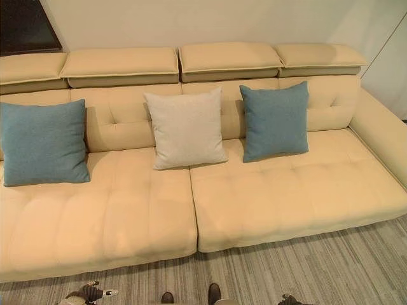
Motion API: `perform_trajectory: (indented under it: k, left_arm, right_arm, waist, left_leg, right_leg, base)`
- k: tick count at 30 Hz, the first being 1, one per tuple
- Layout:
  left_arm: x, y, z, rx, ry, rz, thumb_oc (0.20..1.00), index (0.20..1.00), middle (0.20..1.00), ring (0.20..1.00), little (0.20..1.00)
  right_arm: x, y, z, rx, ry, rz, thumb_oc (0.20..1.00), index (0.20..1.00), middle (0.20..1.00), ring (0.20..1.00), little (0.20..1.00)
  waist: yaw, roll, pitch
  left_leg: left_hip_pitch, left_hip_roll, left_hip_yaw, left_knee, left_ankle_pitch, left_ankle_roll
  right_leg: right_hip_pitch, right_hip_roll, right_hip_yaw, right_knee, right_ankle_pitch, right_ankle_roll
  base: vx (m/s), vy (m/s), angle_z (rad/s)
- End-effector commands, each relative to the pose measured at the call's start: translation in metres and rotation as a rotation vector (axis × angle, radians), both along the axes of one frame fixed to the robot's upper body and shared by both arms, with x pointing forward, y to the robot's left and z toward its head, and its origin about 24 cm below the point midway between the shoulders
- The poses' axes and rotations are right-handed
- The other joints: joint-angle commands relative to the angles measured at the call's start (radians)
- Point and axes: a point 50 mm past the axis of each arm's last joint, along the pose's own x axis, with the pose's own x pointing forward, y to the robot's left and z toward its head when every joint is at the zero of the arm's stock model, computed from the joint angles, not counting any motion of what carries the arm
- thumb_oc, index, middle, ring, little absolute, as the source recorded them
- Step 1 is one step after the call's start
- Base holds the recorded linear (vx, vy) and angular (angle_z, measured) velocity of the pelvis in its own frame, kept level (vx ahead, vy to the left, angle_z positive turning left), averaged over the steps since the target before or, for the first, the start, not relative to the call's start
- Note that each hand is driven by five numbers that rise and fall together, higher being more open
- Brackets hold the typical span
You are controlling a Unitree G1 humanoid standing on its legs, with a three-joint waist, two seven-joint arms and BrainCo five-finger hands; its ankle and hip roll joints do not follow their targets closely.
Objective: Pick up all the scattered cushions and arrange them neatly on the sofa.
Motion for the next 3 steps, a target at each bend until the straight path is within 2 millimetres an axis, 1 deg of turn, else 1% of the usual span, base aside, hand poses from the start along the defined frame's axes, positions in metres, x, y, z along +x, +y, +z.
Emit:
perform_trajectory:
  k: [1,3]
  left_arm:
    - [0.009,0.0116,0.0065,0.054,-0.027,0.016,1.0,1.0,1.0,1.0,1.0]
    - [0.0069,0.0082,0.0045,0.047,-0.019,0.011,1.0,1.0,1.0,1.0,1.0]
  right_arm:
    - [0.0059,-0.0129,0.0059,-0.054,-0.021,0.008,1.0,1.0,1.0,1.0,1.0]
    - [0.0075,-0.0128,0.0062,-0.055,-0.029,0.009,1.0,1.0,1.0,1.0,1.0]
  waist:
    - [0.01,-0.035,-0.028]
    - [0.01,-0.034,-0.027]
  left_leg:
    - [-0.028,0.014,0.038,0.005,-0.019,-0.054]
    - [-0.024,0.016,0.037,0.005,-0.019,-0.054]
  right_leg:
    - [0.017,-0.042,0.007,0.063,-0.083,0.081]
    - [0.022,-0.042,0.005,0.061,-0.084,0.08]
  base:
    - [0.01,-0.013,0.09]
    - [0.0,-0.017,0.09]
